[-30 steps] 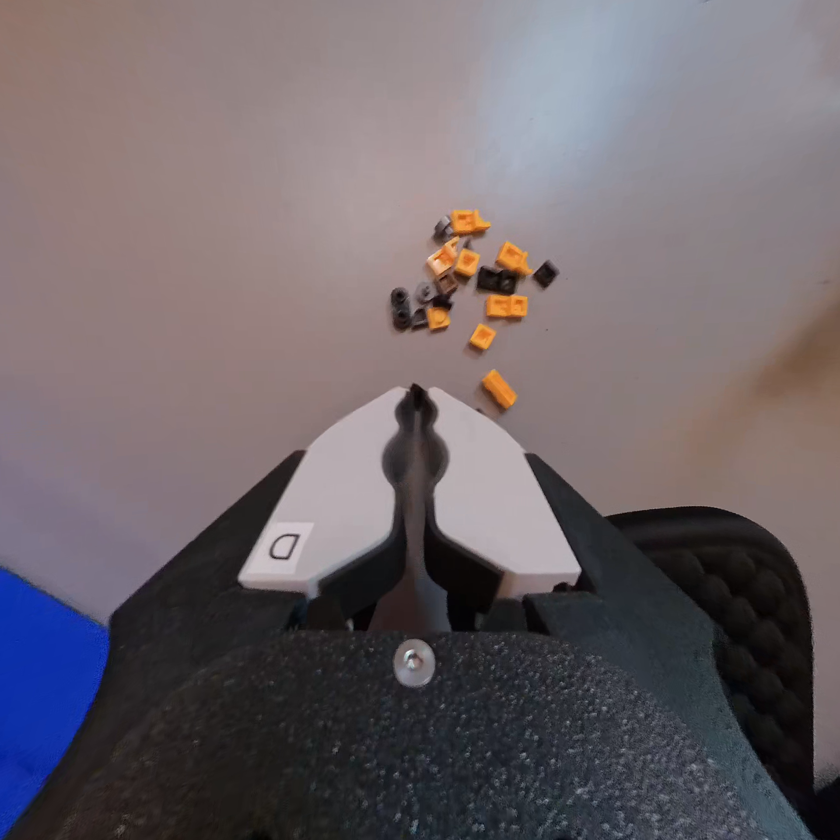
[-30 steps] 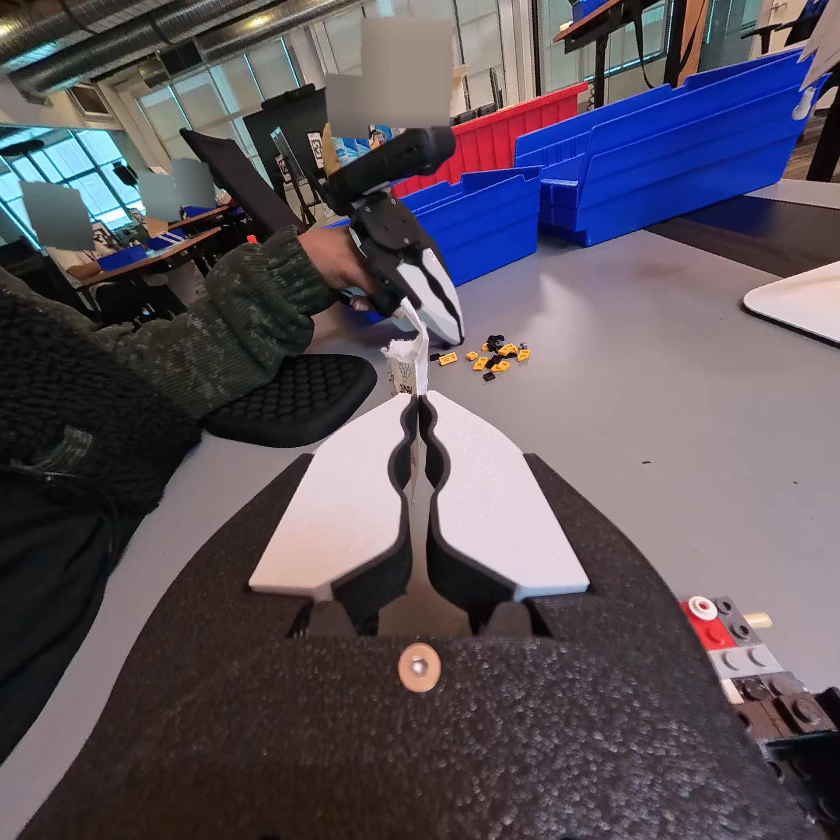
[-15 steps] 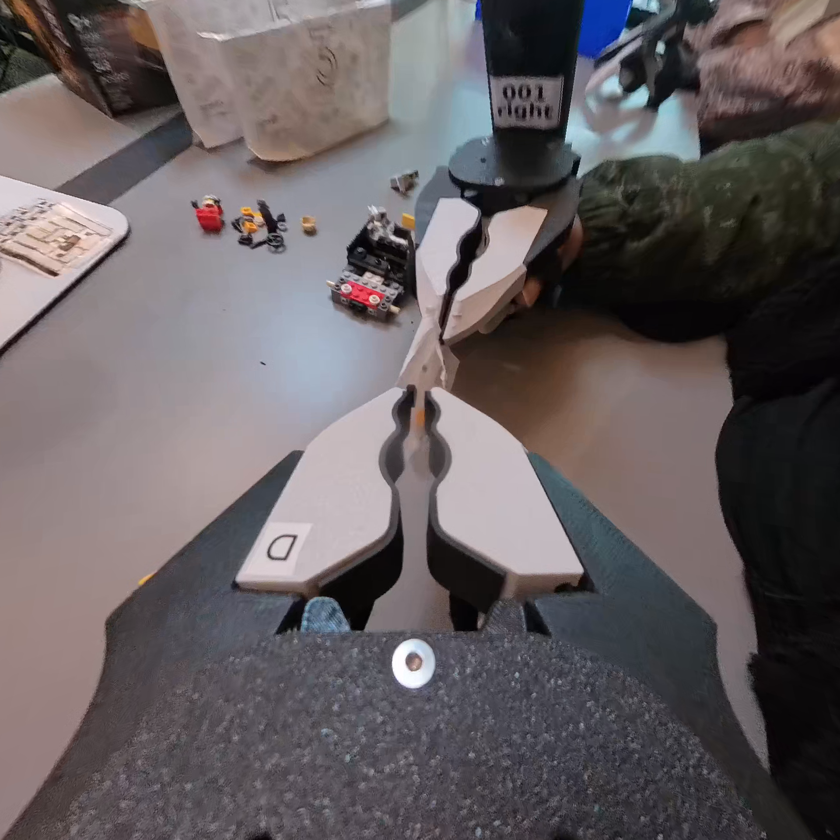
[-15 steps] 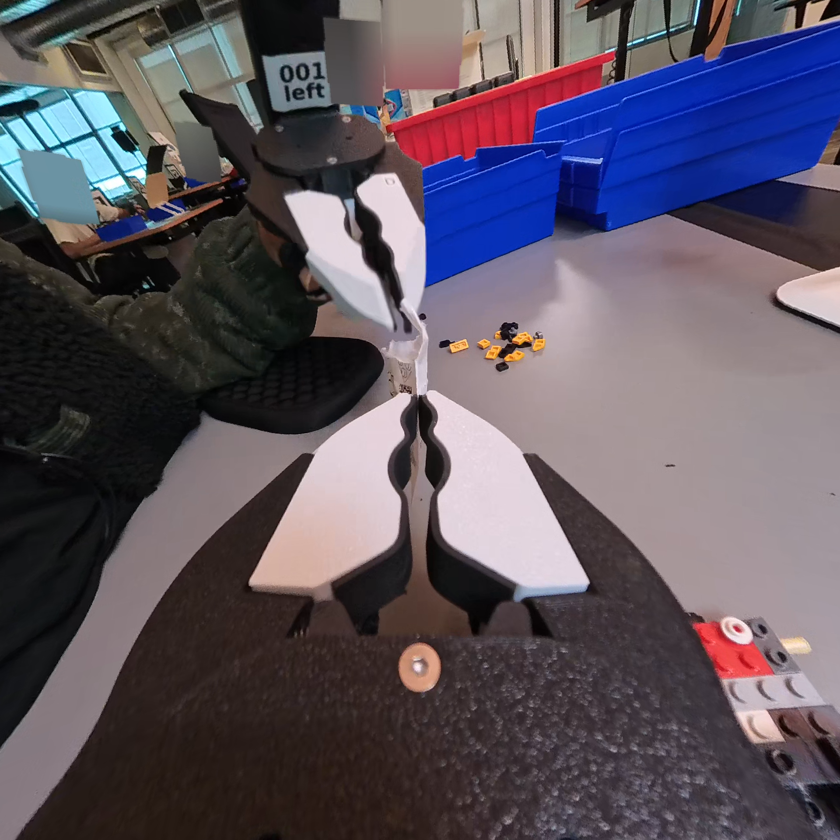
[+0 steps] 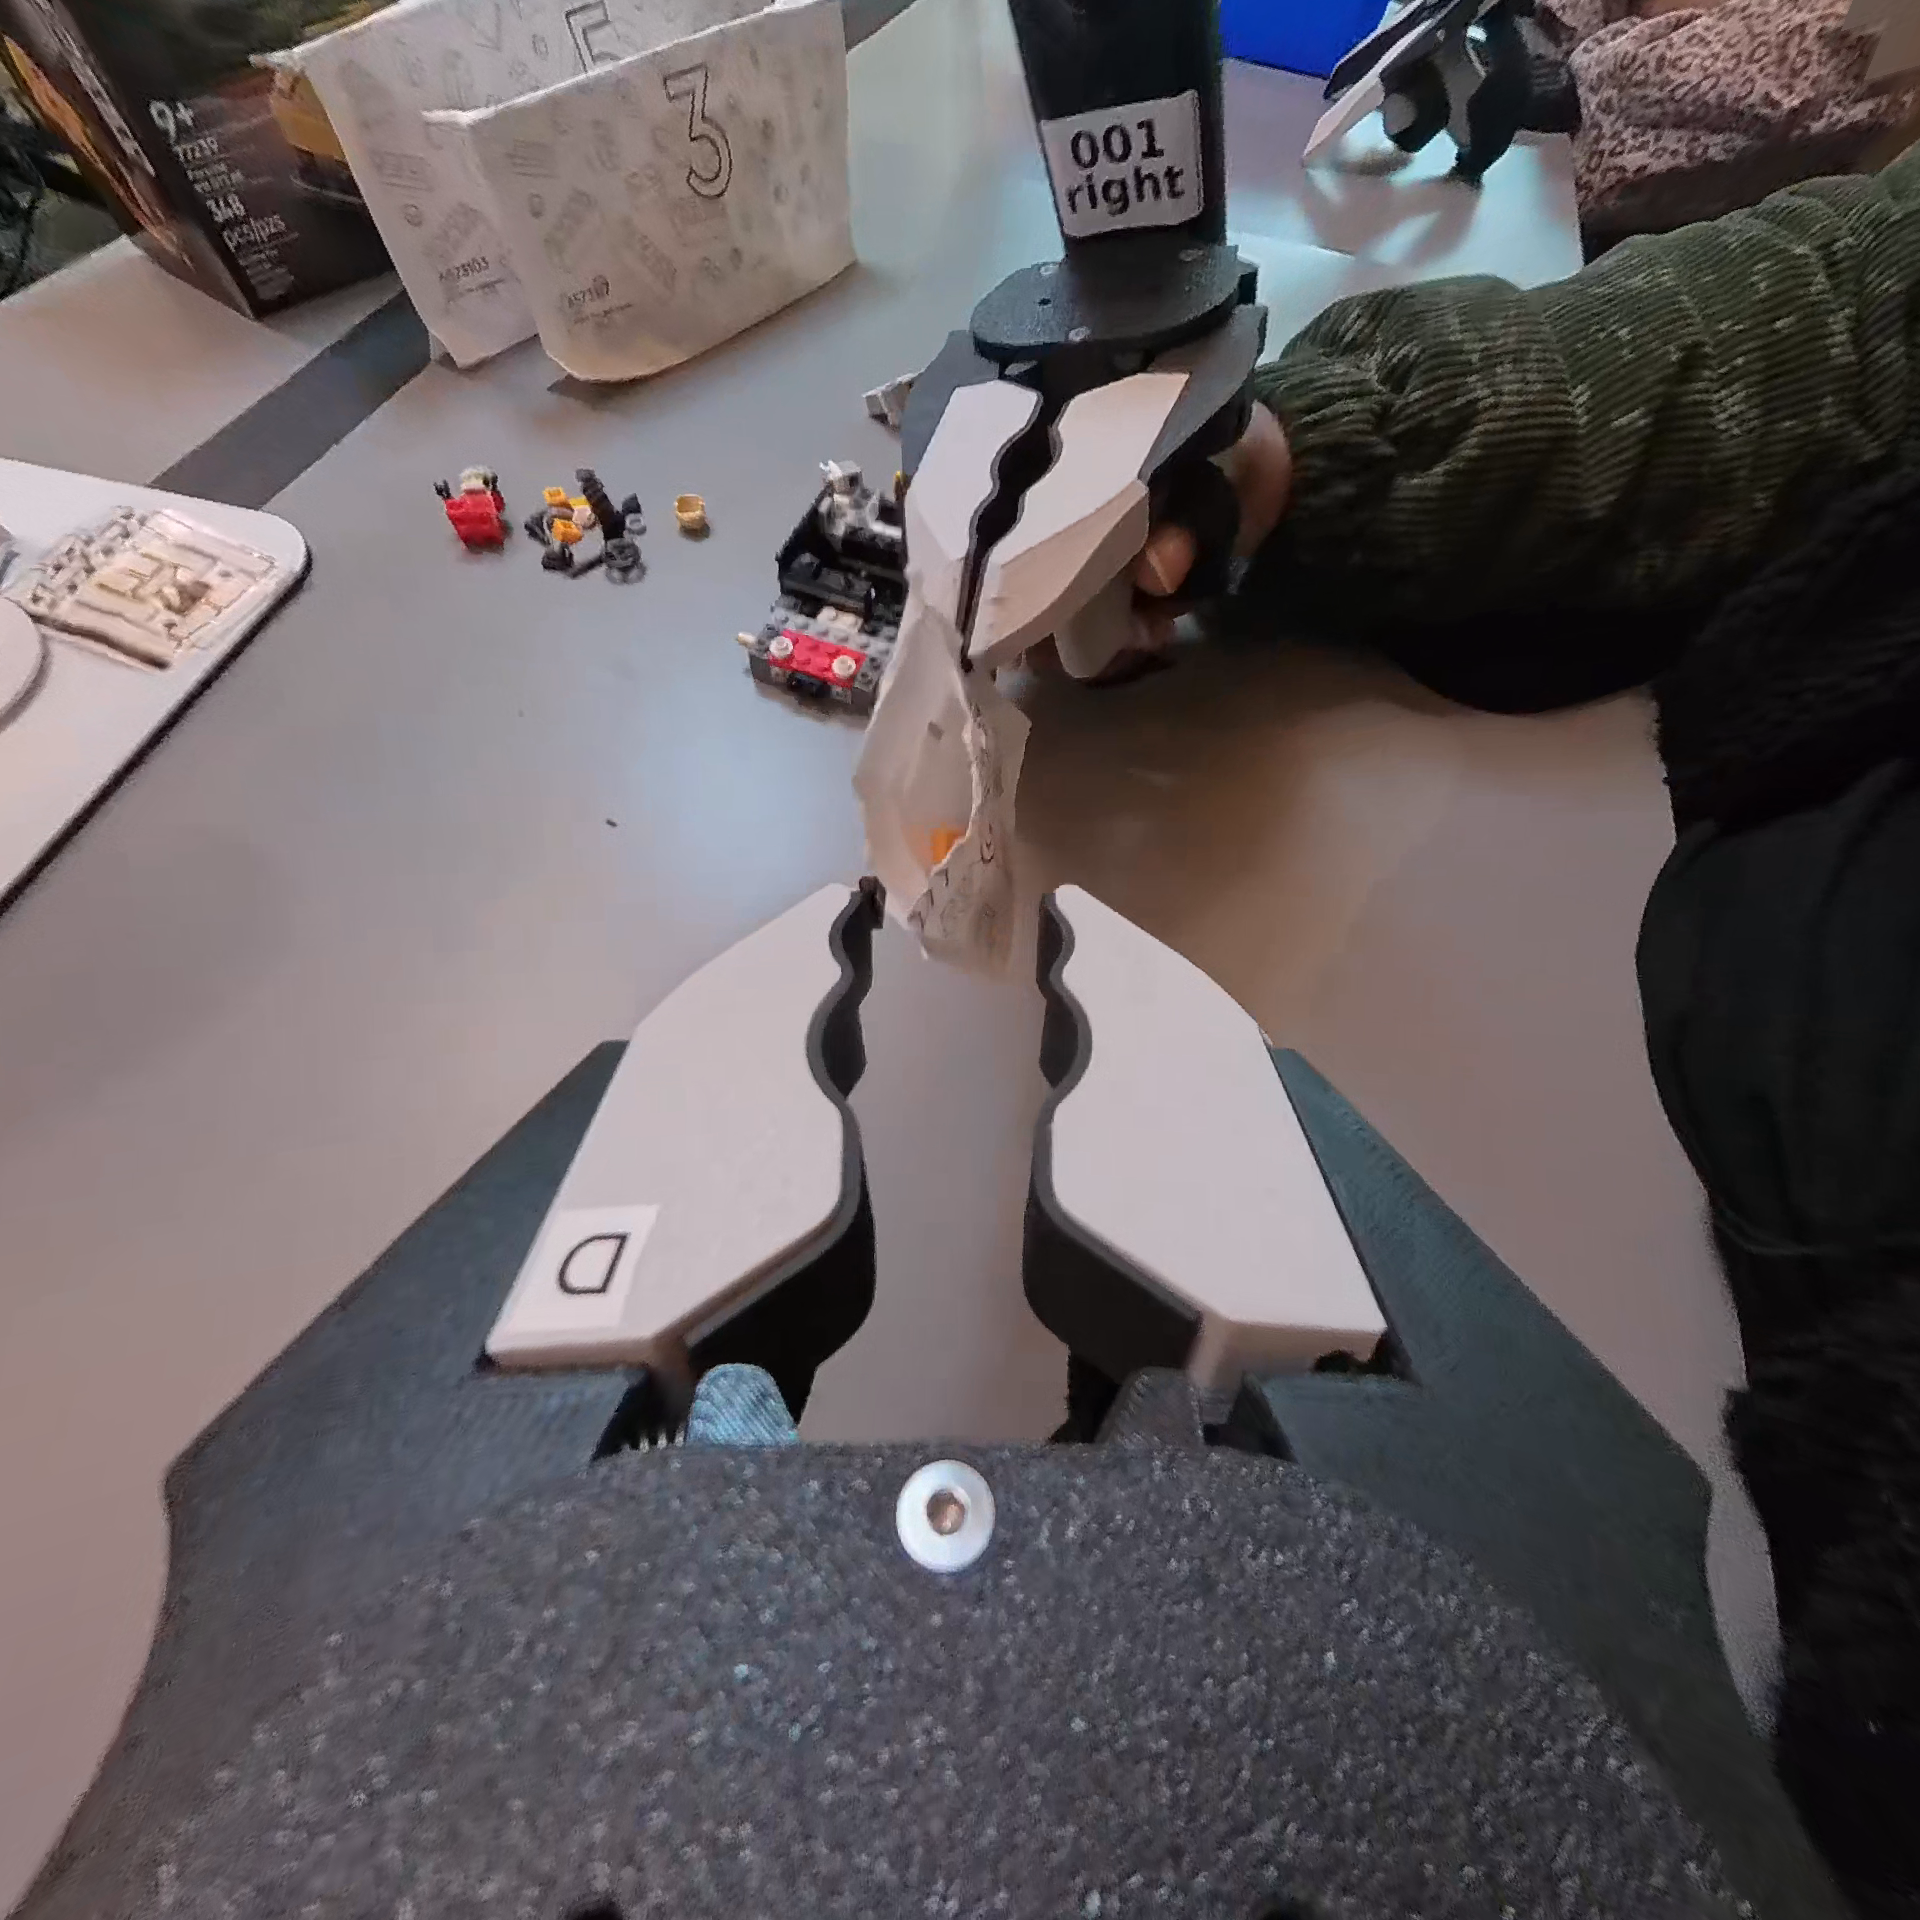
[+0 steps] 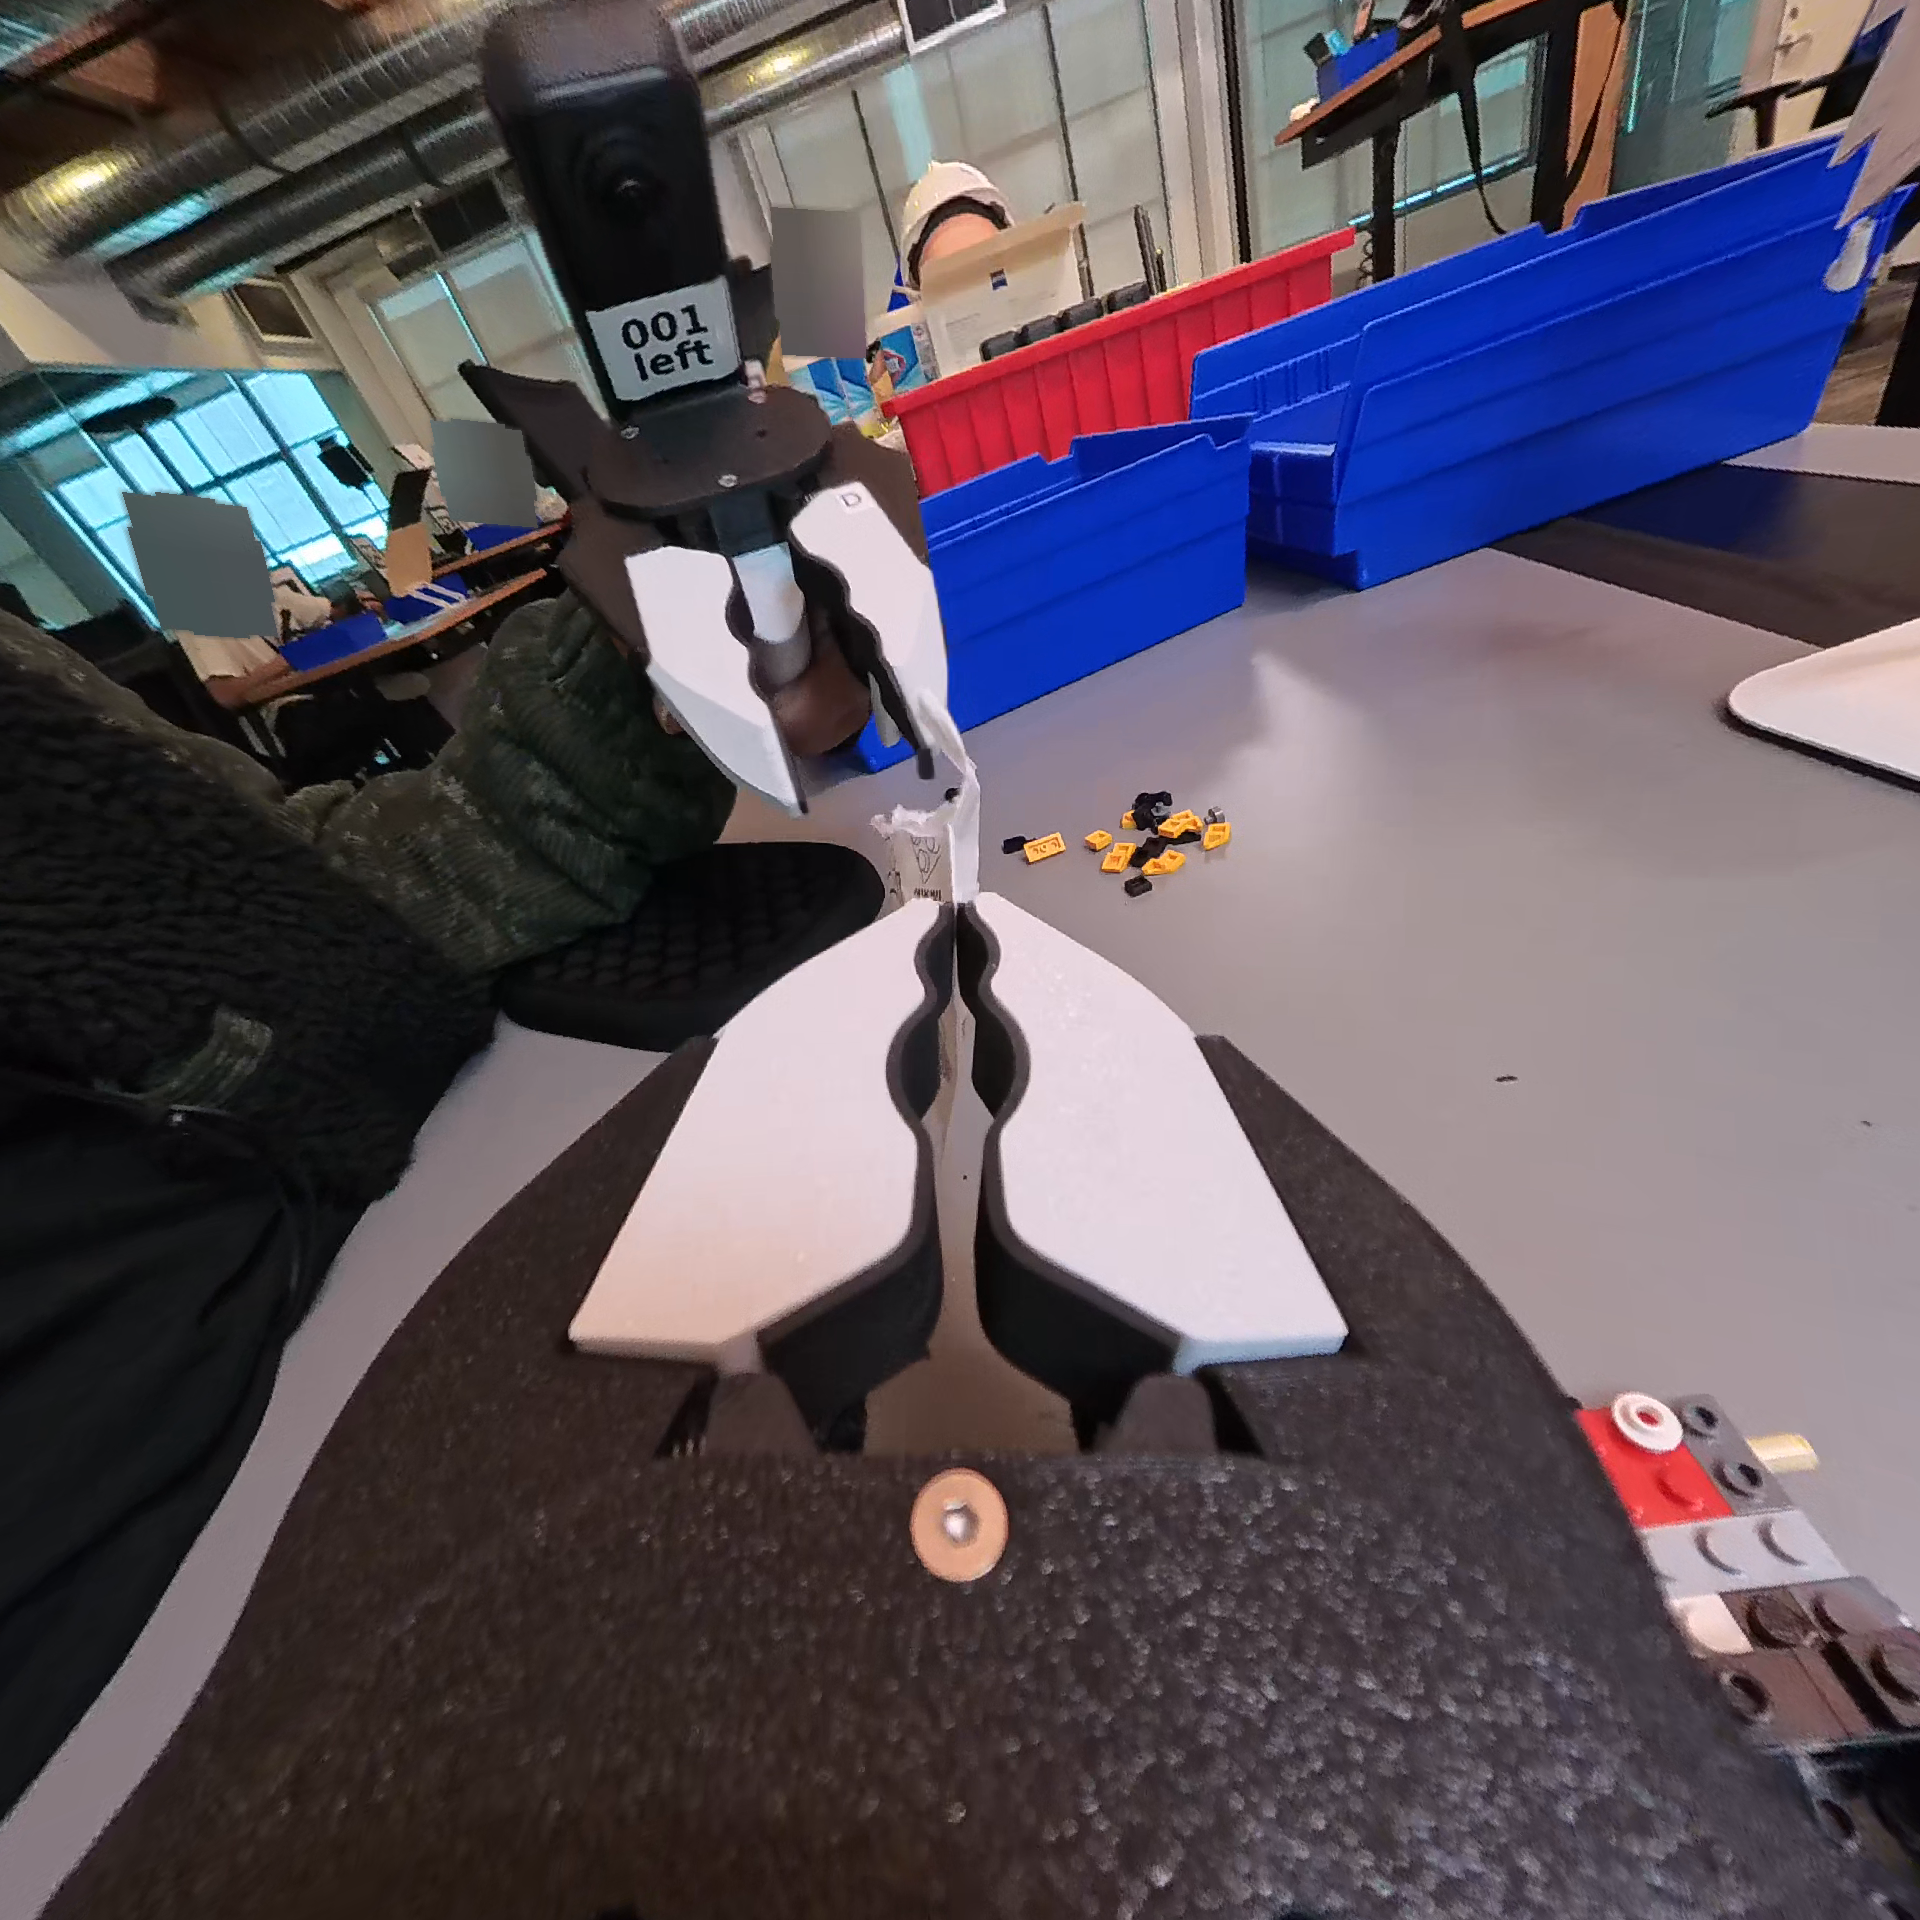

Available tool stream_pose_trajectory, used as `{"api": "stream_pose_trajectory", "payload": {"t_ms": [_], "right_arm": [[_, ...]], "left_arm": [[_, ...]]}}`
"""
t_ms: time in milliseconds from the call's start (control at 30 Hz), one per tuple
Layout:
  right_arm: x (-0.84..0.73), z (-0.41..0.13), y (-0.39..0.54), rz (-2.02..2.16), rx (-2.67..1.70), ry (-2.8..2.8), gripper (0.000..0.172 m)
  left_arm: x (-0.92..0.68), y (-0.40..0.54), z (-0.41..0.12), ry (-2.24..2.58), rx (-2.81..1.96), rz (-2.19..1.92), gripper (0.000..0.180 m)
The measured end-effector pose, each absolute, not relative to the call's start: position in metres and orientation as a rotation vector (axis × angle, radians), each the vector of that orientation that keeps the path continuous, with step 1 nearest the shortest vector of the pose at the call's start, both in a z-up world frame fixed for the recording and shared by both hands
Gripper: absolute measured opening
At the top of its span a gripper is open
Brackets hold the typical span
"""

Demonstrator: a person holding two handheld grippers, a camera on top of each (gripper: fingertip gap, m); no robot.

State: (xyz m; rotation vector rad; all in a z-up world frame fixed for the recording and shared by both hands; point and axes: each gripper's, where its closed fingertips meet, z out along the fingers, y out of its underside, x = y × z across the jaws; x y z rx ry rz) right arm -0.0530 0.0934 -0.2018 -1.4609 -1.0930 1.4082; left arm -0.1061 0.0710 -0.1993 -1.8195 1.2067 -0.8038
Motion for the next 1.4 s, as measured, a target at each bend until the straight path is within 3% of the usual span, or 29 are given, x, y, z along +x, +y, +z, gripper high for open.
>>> {"api": "stream_pose_trajectory", "payload": {"t_ms": [133,367,700,833,1033,1133,1400], "right_arm": [[-0.055,-0.204,0.091,1.400,-1.465,-1.112,0.000],[-0.052,-0.200,0.093,1.421,-1.453,-1.084,0.000],[-0.045,-0.193,0.101,1.446,-1.445,-1.016,0.000],[-0.045,-0.194,0.101,1.446,-1.450,-1.015,0.000],[-0.046,-0.196,0.101,1.447,-1.457,-1.020,0.000],[-0.045,-0.196,0.101,1.446,-1.459,-1.021,0.000],[-0.045,-0.196,0.101,1.448,-1.460,-1.025,0.000]], "left_arm": [[-0.093,0.067,-0.189,1.218,-1.749,-0.817,0.029],[-0.084,0.064,-0.214,1.345,-1.800,-0.700,0.037],[-0.127,0.076,-0.192,1.205,-1.804,-0.646,0.033],[-0.184,0.112,-0.200,0.884,-2.040,-0.393,0.032],[-0.277,0.110,-0.255,0.639,-2.515,0.188,0.035],[-0.281,0.090,-0.274,0.537,-2.697,0.118,0.040],[-0.311,0.075,-0.286,0.389,-2.804,0.110,0.034]]}}
